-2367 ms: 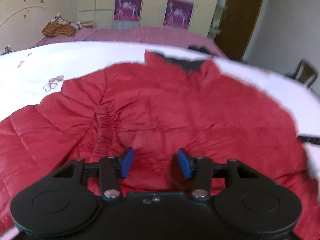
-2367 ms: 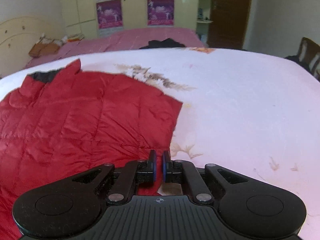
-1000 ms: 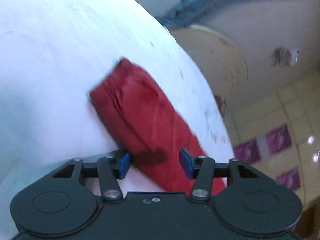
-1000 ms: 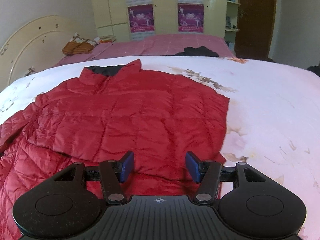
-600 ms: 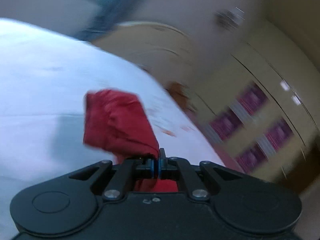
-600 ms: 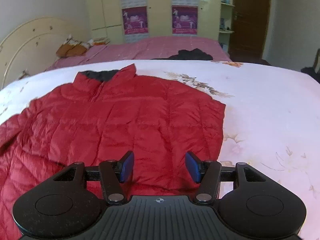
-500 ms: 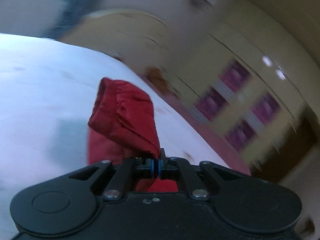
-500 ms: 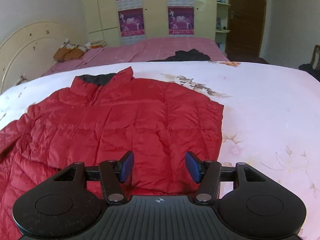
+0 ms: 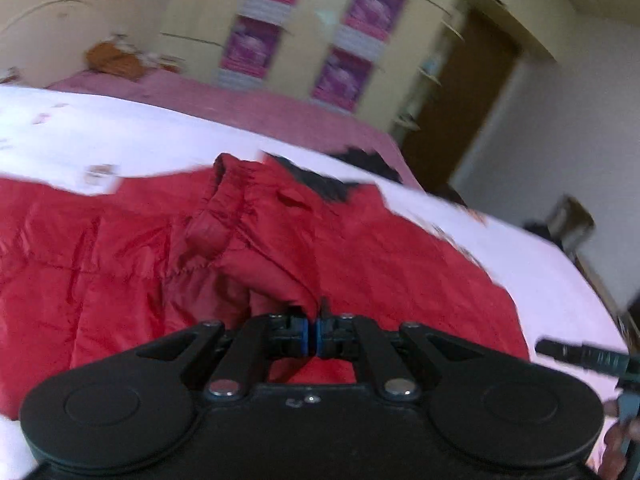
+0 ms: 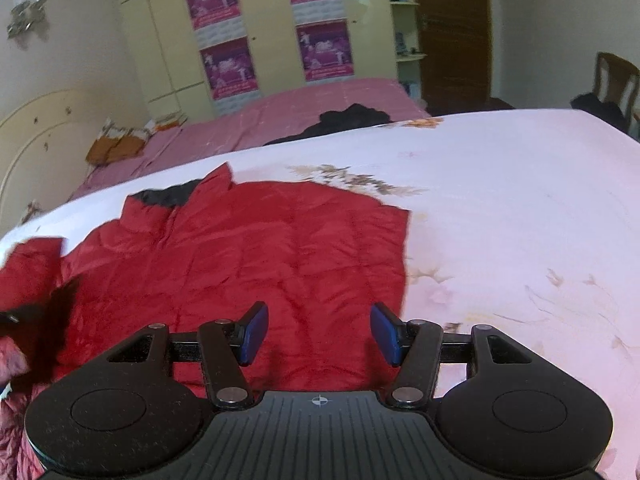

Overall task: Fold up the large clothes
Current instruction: 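Lay the held sleeve across the jacket body and open the left tool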

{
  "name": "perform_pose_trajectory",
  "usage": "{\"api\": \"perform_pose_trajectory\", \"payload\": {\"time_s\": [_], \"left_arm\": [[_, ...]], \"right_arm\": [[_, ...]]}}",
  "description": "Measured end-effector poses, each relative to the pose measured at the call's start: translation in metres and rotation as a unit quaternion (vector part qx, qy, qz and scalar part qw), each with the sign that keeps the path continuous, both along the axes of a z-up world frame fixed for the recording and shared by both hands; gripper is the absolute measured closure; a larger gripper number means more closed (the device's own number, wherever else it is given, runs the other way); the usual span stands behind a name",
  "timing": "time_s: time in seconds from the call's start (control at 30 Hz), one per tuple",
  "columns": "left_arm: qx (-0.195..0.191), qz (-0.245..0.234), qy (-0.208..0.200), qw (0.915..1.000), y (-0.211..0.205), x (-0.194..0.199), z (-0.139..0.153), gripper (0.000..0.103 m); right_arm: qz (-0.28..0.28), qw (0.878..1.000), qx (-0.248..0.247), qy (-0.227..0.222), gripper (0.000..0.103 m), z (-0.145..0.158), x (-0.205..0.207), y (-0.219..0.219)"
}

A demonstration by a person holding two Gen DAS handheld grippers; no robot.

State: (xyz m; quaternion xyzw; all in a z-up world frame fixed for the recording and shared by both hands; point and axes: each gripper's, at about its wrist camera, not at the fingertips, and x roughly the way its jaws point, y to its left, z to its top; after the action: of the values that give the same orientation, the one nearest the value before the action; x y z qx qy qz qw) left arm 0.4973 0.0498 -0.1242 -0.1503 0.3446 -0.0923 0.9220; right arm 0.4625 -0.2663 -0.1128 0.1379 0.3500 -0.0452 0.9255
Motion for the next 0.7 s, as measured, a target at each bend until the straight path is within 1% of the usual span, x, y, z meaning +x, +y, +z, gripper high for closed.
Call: {"api": "perform_pose_trajectory", "payload": {"time_s": [0.1,0.17,0.37,0.43,0.5,0.53,0.57,0.6,0.63,0.67,0.7], "left_arm": [[0.003,-0.049,0.008,0.9988,-0.026,0.009,-0.007,0.1],[0.004,-0.072,0.012,0.9974,-0.041,0.013,-0.01,0.1],[0.009,-0.12,0.032,0.9922,-0.093,0.026,-0.025,0.1],[0.012,-0.138,0.044,0.9894,-0.107,0.037,-0.03,0.095],[0.012,-0.154,0.047,0.9868,-0.115,0.035,-0.033,0.067],[0.004,-0.163,0.046,0.9856,-0.117,0.034,-0.033,0.058],[-0.004,-0.165,0.044,0.9853,-0.116,0.032,-0.031,0.031],[-0.01,-0.162,0.035,0.9862,-0.113,0.029,-0.027,0.013],[-0.014,-0.155,0.022,0.9876,-0.109,0.024,-0.022,0.012],[-0.018,-0.146,0.012,0.989,-0.1,0.019,-0.016,0.018],[-0.027,-0.135,0.007,0.9905,-0.086,0.015,-0.011,0.03]], "right_arm": [[-0.016,1.0,0.008,0.0,0.047,0.0,-0.008,-0.015],[-0.025,1.0,0.012,0.0,0.047,0.0,-0.014,-0.025],[-0.052,0.998,0.032,0.0,0.047,0.0,-0.03,-0.053],[-0.058,0.997,0.041,-0.001,0.046,0.001,-0.035,-0.061],[-0.061,0.997,0.046,-0.003,0.046,0.003,-0.038,-0.065],[-0.059,0.997,0.047,-0.005,0.046,0.005,-0.039,-0.066],[-0.057,0.997,0.045,-0.007,0.046,0.006,-0.039,-0.066],[-0.054,0.998,0.043,-0.009,0.043,0.007,-0.038,-0.064],[-0.048,0.998,0.043,-0.011,0.032,0.009,-0.037,-0.062],[-0.042,0.998,0.045,-0.021,0.011,0.011,-0.037,-0.058],[-0.029,0.998,0.05,-0.036,0.01,0.013,-0.037,-0.054]]}}
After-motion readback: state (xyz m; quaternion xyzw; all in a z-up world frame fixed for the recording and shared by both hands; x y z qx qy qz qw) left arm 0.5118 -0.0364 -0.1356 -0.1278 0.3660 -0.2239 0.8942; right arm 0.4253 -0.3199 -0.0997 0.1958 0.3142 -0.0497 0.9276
